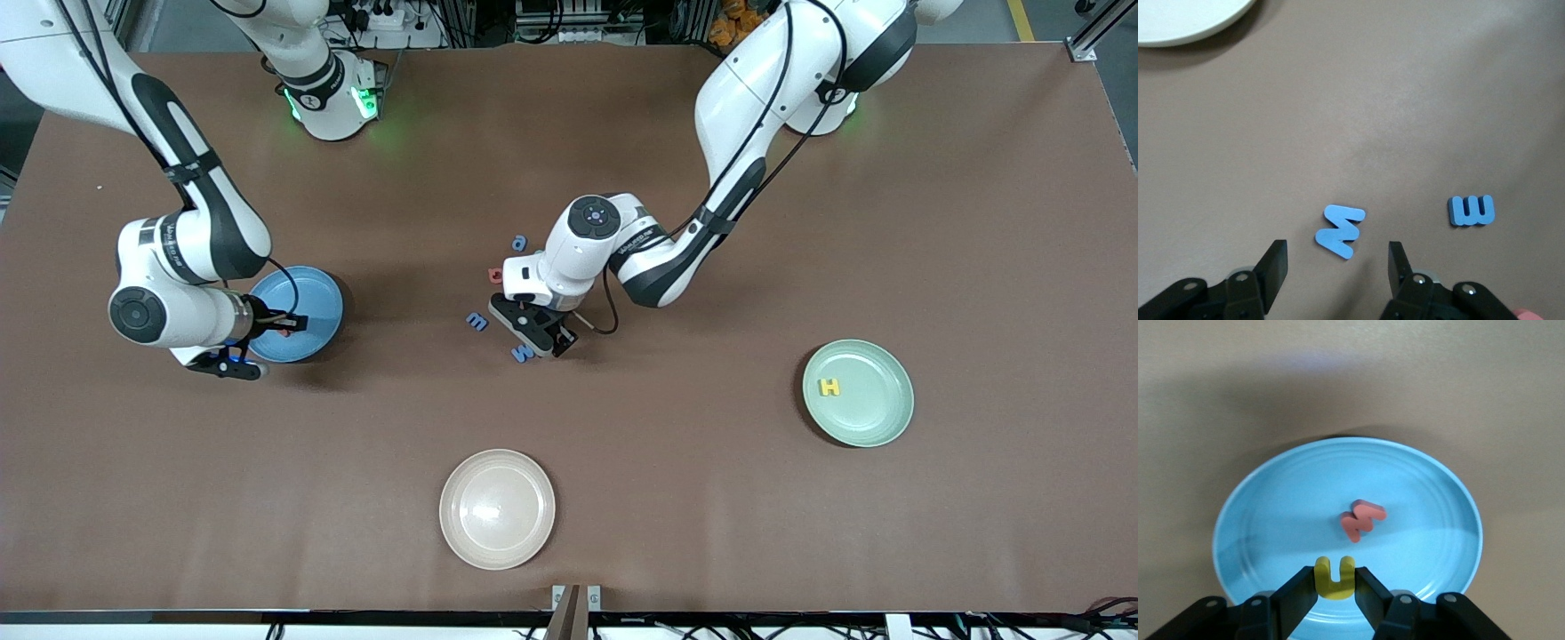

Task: Sort upper and lower case letters into plates
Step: 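Place the yellow U on the blue plate with the right gripper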

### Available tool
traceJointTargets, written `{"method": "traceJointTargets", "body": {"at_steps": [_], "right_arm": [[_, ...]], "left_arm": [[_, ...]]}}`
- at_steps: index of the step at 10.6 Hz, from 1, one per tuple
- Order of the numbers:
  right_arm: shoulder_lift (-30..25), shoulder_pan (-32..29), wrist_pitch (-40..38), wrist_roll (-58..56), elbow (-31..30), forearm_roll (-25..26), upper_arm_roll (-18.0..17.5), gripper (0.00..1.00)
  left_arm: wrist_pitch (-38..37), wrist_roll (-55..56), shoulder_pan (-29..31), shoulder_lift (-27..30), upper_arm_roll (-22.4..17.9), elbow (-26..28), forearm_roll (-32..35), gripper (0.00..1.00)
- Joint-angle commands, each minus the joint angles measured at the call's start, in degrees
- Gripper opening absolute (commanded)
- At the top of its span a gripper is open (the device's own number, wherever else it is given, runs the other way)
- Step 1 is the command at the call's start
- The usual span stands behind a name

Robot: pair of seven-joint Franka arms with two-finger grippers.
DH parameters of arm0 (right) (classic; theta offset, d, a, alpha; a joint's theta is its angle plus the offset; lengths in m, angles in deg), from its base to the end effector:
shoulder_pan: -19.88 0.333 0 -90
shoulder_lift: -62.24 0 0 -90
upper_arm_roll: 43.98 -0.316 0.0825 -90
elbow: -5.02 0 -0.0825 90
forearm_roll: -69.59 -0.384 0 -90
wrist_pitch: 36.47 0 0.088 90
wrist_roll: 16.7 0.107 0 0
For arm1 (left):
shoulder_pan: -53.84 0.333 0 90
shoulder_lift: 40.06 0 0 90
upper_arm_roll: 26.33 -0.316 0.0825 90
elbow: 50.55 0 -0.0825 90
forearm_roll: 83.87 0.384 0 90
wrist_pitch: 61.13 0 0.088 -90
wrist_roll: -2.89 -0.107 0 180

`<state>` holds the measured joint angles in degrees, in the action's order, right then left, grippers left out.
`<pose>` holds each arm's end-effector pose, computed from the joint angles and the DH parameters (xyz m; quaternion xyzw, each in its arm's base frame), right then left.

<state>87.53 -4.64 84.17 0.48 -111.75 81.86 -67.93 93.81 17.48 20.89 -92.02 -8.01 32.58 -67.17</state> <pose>0.5585 -0.0159 0.2191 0.9830 -0.0868 -0.1608 0.0163 0.5054 -0.5572 0.2030 0.9180 -0.3425 0.1523 0.1291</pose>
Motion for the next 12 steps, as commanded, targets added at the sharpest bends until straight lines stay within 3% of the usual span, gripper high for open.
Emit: {"method": "traceJointTargets", "body": {"at_steps": [1, 3, 8, 12], "right_arm": [[-2.62, -0.79, 0.48, -0.49, -2.23, 0.64, -0.48, 1.00], [-2.97, -0.79, -1.09, -0.49, -1.09, 0.30, -0.56, 1.00], [-3.06, 2.18, -12.86, 0.30, 9.44, -1.29, -1.09, 1.00], [-3.06, 4.56, -13.41, 0.30, 11.57, -3.57, -1.09, 1.00]], "left_arm": [[1.76, 0.01, -2.03, -1.91, -2.31, -1.66, 1.31, 0.69], [3.52, 0.09, -3.87, -2.80, -4.51, -2.62, 1.14, 0.69], [3.61, -0.43, -5.19, -5.35, -4.78, -6.23, 1.23, 0.67], [5.45, -0.70, -6.34, -6.40, -6.62, -6.32, 1.23, 0.64]]}}
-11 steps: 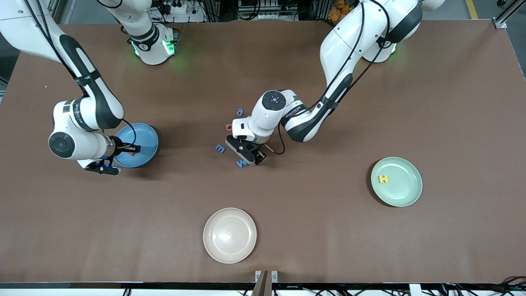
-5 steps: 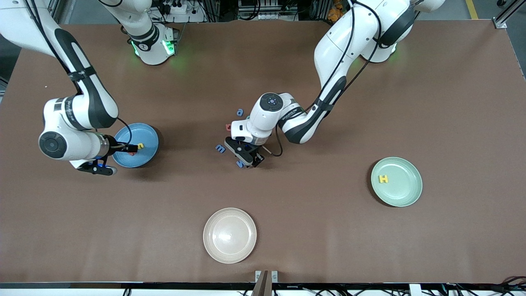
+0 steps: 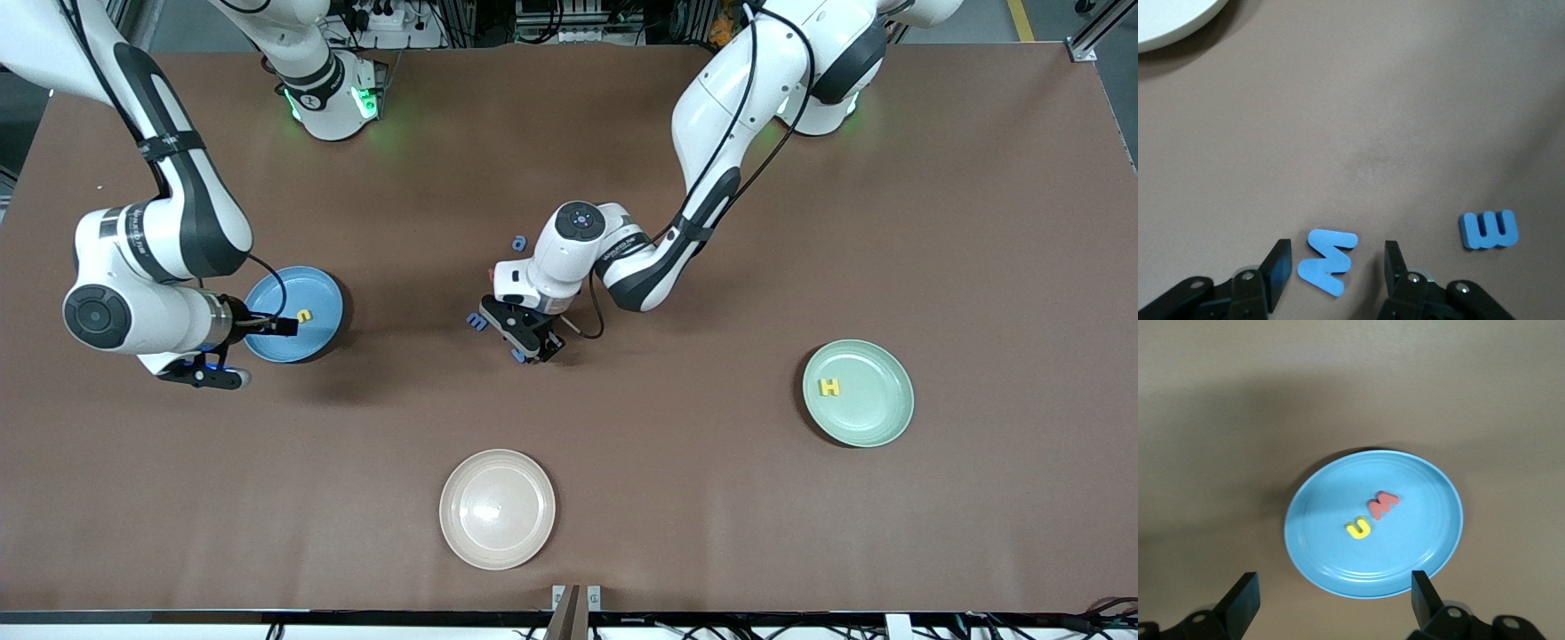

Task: Sort upper and lower case letters into plates

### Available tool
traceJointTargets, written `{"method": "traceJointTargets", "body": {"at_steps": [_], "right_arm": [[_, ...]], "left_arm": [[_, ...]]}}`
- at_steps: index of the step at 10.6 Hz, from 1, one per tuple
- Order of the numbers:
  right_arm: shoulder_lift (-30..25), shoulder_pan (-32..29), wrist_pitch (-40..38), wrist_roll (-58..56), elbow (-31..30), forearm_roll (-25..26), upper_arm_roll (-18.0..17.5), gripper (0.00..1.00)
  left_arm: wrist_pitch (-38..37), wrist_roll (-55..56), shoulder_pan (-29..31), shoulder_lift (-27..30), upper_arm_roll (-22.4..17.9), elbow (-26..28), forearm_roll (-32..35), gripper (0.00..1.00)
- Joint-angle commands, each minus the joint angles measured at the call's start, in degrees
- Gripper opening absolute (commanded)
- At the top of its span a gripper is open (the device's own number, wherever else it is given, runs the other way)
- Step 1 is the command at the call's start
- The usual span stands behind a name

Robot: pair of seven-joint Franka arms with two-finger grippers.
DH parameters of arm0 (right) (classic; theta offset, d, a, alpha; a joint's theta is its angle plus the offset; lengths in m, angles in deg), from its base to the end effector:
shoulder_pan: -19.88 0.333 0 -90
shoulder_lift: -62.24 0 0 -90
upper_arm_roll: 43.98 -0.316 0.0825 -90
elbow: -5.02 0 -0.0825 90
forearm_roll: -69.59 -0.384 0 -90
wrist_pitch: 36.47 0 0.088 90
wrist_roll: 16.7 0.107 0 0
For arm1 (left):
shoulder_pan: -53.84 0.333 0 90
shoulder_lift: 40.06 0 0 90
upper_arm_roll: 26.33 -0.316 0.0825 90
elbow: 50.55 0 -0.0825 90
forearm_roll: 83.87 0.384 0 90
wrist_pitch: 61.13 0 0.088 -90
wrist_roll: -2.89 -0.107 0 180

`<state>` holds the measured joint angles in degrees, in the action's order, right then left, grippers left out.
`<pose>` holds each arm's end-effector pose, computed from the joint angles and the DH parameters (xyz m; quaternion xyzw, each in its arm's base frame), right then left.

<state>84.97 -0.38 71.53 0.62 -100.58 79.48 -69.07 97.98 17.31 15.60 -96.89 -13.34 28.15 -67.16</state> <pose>0.5974 0.0235 0.3077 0.9854 -0.0702 -0.1536 0.0232 0.5032 -0.5735 0.1709 0.9079 -0.3574 0.1831 0.1199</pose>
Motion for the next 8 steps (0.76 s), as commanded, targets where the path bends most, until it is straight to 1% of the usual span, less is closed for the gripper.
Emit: {"method": "traceJointTargets", "body": {"at_steps": [1, 3, 5, 6, 7, 8], "right_arm": [[-0.49, 0.30, -0.86, 0.16, 0.66, -1.28, 0.04, 1.00], [-0.49, 0.31, -0.95, 0.16, 0.66, -1.28, 0.13, 1.00], [-0.49, 0.31, -0.86, 0.16, 0.66, -1.28, 0.13, 1.00], [-0.49, 0.31, -0.86, 0.16, 0.66, -1.28, 0.13, 1.00], [-0.41, 0.39, -0.78, 0.16, 0.58, -1.28, 0.13, 1.00], [-0.32, 0.48, -0.69, 0.16, 0.57, -1.28, 0.13, 1.00]], "left_arm": [[1.28, -0.53, -1.04, -1.62, -1.39, -1.89, 1.22, 0.64], [1.28, -0.53, -1.13, -1.71, -1.39, -1.89, 1.22, 0.63], [1.28, -0.44, -1.48, -1.71, -1.39, -1.89, 1.22, 0.52], [1.28, -0.35, -1.48, -1.71, -1.47, -1.80, 1.31, 0.43], [1.28, -0.52, -1.48, -1.62, -1.65, -1.72, 1.31, 0.29], [1.28, -0.53, -1.48, -1.71, -2.26, -1.54, 1.40, 0.21]]}}
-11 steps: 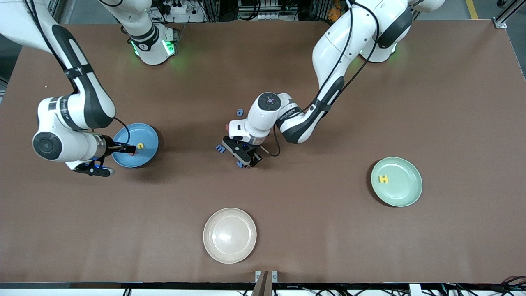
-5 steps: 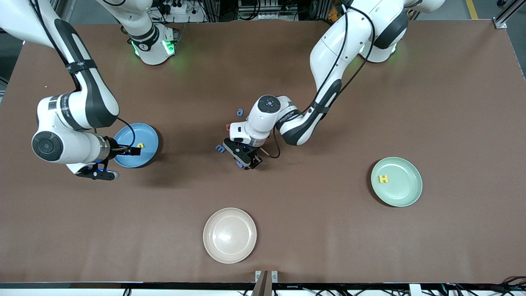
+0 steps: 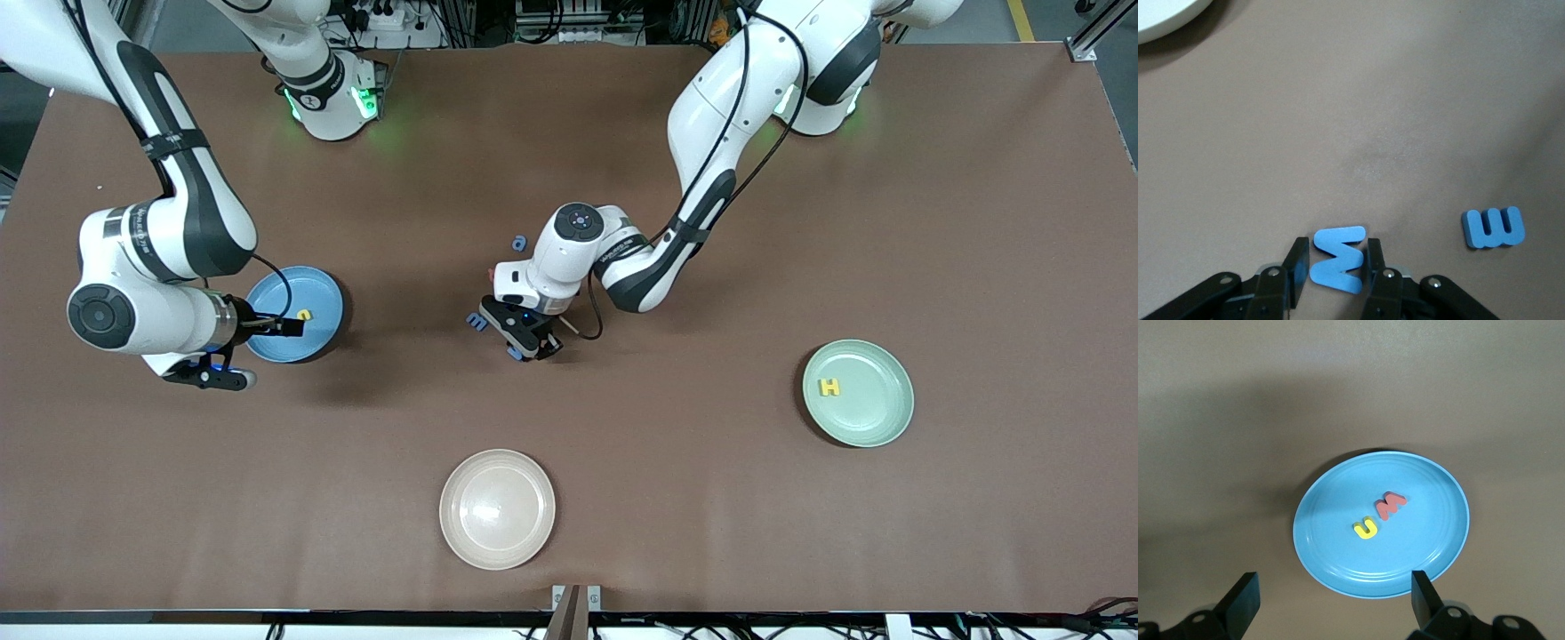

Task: Sort upper and lower case letters into plates

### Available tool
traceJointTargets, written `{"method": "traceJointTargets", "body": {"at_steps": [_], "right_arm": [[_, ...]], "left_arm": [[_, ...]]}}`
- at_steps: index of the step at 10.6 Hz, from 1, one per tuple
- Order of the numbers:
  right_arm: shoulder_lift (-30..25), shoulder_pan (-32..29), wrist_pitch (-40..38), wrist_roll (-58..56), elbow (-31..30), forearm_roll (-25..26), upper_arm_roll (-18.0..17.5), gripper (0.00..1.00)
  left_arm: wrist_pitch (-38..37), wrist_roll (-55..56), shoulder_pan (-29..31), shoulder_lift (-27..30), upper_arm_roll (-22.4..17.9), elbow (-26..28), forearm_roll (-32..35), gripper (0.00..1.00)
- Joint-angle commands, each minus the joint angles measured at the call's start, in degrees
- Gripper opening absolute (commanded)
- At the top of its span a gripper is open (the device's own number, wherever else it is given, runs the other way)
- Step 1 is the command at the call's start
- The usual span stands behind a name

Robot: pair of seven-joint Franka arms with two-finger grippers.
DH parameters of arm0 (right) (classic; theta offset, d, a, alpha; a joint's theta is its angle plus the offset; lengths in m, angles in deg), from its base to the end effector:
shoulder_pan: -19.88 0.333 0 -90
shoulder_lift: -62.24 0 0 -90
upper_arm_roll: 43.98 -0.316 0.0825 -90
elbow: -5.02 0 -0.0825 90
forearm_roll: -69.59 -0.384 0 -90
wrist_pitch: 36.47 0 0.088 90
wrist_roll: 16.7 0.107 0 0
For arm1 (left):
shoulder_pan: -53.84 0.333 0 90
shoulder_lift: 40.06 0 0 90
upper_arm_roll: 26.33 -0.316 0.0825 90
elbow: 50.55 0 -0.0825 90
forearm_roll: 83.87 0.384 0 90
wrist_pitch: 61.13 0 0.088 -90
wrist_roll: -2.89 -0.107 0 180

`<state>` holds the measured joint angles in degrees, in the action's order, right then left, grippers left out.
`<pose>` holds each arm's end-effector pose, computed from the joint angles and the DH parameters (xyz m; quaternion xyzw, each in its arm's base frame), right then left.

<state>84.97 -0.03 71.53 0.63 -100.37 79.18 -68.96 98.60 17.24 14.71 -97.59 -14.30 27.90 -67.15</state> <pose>0.5983 0.0263 0.3090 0.9856 -0.0697 -0.1525 0.0213 0.5008 -0.5748 0.1631 0.9063 -0.3618 0.1854 0.1159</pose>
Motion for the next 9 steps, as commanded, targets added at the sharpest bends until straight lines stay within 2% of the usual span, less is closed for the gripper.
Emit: {"method": "traceJointTargets", "body": {"at_steps": [1, 2, 4, 6, 7, 9], "right_arm": [[-0.32, 0.92, -0.60, 0.33, 0.28, -0.97, 0.02, 1.00], [-0.50, 2.49, -0.51, 2.33, 0.45, -0.97, 0.02, 1.00], [-0.50, 5.66, 0.10, 7.61, 0.45, -1.15, -0.07, 1.00], [-0.41, 8.03, 2.02, 9.90, 0.19, -5.95, 0.11, 1.00], [-0.06, 8.83, 3.43, 13.13, 0.10, -6.33, 0.11, 1.00], [0.90, 11.98, 5.02, 21.12, 0.19, -6.51, 0.11, 1.00]], "left_arm": [[0.67, -0.46, -0.50, -0.92, -1.31, -1.11, 1.38, 0.07], [0.67, -0.81, -0.24, -0.57, -1.39, -0.94, 1.56, 0.00], [0.58, -0.81, 1.77, 1.79, -1.31, -0.33, 2.17, 0.00], [-0.73, -0.81, 4.41, 6.00, -0.61, 1.52, 1.30, 0.00], [-2.39, -0.90, 6.68, 8.72, -0.26, 2.83, 1.21, 0.00], [-7.91, -1.68, 15.18, 15.57, 5.25, 9.13, 1.29, 0.00]]}}
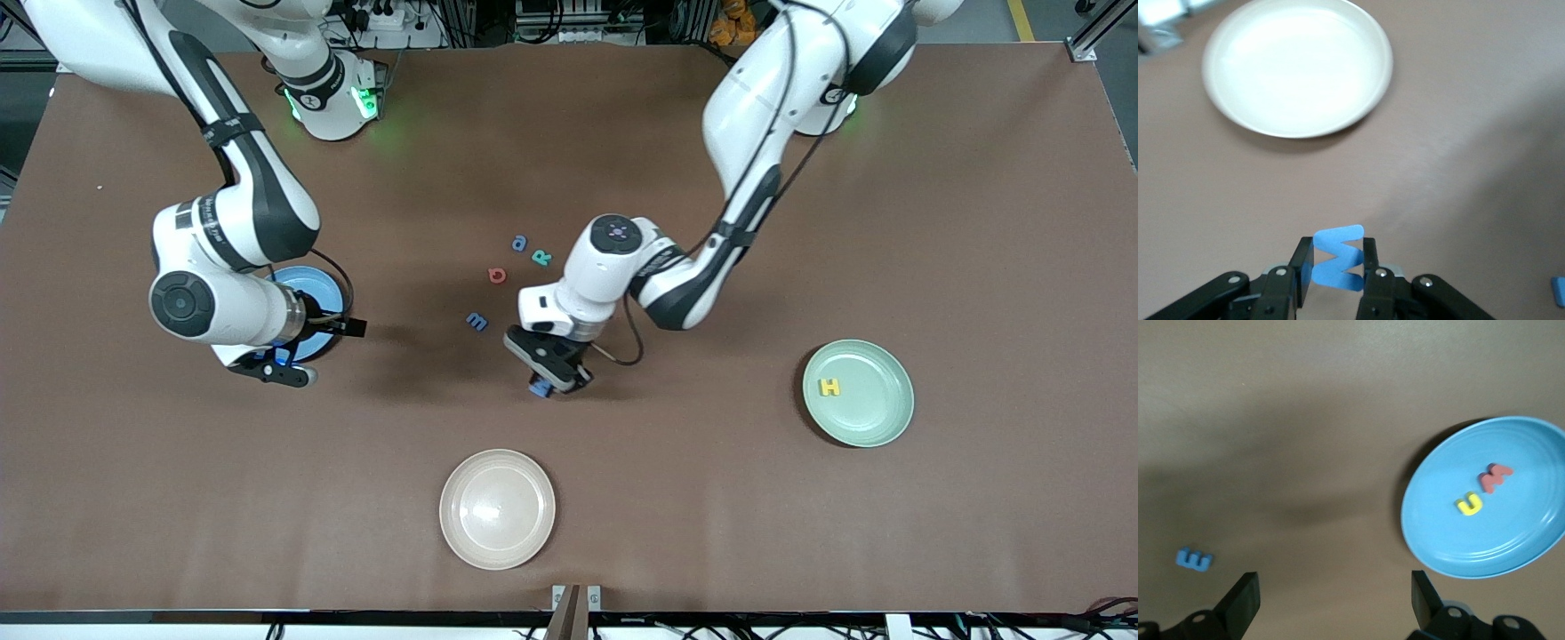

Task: Sort upper and lower case letters into plates
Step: 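Place the blue M on the green plate while the right gripper returns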

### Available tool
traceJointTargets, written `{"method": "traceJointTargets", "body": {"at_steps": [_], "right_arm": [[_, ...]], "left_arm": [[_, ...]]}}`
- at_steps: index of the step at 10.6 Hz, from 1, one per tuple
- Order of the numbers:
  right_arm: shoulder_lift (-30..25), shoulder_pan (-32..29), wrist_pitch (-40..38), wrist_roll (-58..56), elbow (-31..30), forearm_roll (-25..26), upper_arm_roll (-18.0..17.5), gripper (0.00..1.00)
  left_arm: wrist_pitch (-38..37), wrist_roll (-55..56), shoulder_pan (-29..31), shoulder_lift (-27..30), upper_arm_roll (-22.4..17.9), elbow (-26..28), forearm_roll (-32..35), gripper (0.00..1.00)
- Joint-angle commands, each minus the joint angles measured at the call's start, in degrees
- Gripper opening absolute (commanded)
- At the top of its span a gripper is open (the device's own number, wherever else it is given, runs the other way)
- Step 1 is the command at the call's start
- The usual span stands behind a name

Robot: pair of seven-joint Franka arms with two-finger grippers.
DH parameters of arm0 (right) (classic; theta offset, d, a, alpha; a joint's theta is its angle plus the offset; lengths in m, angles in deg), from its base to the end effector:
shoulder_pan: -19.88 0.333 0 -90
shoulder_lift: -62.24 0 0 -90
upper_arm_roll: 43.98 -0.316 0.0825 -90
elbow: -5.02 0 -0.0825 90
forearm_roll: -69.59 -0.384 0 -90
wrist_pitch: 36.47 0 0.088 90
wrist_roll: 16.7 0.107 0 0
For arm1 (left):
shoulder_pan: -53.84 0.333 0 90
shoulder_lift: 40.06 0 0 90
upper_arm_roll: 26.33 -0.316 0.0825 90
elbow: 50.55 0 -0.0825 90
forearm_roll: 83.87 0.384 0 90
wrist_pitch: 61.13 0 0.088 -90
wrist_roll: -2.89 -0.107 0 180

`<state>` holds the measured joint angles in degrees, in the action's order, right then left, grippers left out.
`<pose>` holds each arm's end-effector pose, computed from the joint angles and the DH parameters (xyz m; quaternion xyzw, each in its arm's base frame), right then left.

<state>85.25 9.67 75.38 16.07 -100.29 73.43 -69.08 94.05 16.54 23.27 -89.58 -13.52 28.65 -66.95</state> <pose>0.5915 0.1369 0.3113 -0.9805 0.1427 0.1352 0.0006 0.5851 -0.5038 0.2543 0.9214 -0.3045 0.2206 0.0982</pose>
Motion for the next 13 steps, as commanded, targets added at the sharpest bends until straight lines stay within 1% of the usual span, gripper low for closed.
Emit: {"method": "traceJointTargets", "body": {"at_steps": [1, 2, 3, 4, 5, 6, 7, 8, 9, 10, 11, 12, 13], "right_arm": [[1.50, 4.30, 1.61, 10.33, 0.20, -0.68, 0.31, 1.00], [2.38, 4.66, 2.84, 13.95, 0.29, -0.85, 0.31, 1.00], [3.52, 6.15, 3.63, 19.21, 0.46, -0.94, 0.31, 1.00], [5.01, 8.16, 4.16, 24.30, 1.08, -0.85, 0.31, 1.00], [6.07, 9.66, 5.99, 28.45, 1.86, -0.85, 0.58, 1.00], [7.21, 10.72, 7.14, 31.62, 2.74, -0.77, 0.58, 1.00], [8.52, 11.86, 7.50, 33.83, 3.10, -0.33, 0.58, 1.00], [9.41, 12.48, 9.68, 36.89, 3.10, -0.41, 0.58, 1.00], [10.98, 13.01, 12.05, 41.62, 3.10, -0.50, 0.58, 1.00], [12.30, 15.11, 13.82, 45.76, 2.84, 0.63, 0.67, 1.00], [13.10, 15.65, 14.53, 47.45, 2.93, 0.81, 0.75, 1.00], [13.37, 15.57, 14.71, 47.47, 2.93, 0.82, 0.75, 1.00], [13.63, 15.65, 14.71, 47.38, 2.93, 0.90, 0.75, 1.00]], "left_arm": [[-6.18, -4.13, 11.98, 12.81, 7.12, 14.25, 1.10, 0.00], [-8.12, -8.60, 16.91, 18.43, 8.36, 21.27, 1.10, 0.00], [-9.18, -12.30, 21.48, 23.27, 8.64, 27.78, 1.10, 0.00], [-9.46, -16.42, 25.62, 26.80, 8.64, 32.98, 1.10, 0.00], [-9.55, -21.60, 30.01, 28.75, 8.64, 37.21, 1.01, 0.00], [-9.55, -26.17, 35.10, 29.12, 8.64, 40.21, 1.10, 0.00], [-9.55, -32.57, 40.28, 28.25, 8.64, 40.85, 1.01, 0.00], [-9.55, -39.42, 45.64, 26.50, 8.81, 40.68, 1.01, 0.00], [-9.55, -42.80, 48.04, 26.31, 9.34, 40.68, 0.92, 0.00], [-9.55, -43.35, 48.76, 26.31, 9.25, 40.68, 0.92, 0.00], [-9.55, -43.44, 49.12, 26.22, 9.25, 40.59, 0.92, 0.00], [-9.55, -43.79, 49.91, 25.96, 9.25, 40.33, 0.92, 0.00], [-9.55, -43.88, 50.00, 24.83, 9.34, 39.72, 1.01, 0.02]]}}
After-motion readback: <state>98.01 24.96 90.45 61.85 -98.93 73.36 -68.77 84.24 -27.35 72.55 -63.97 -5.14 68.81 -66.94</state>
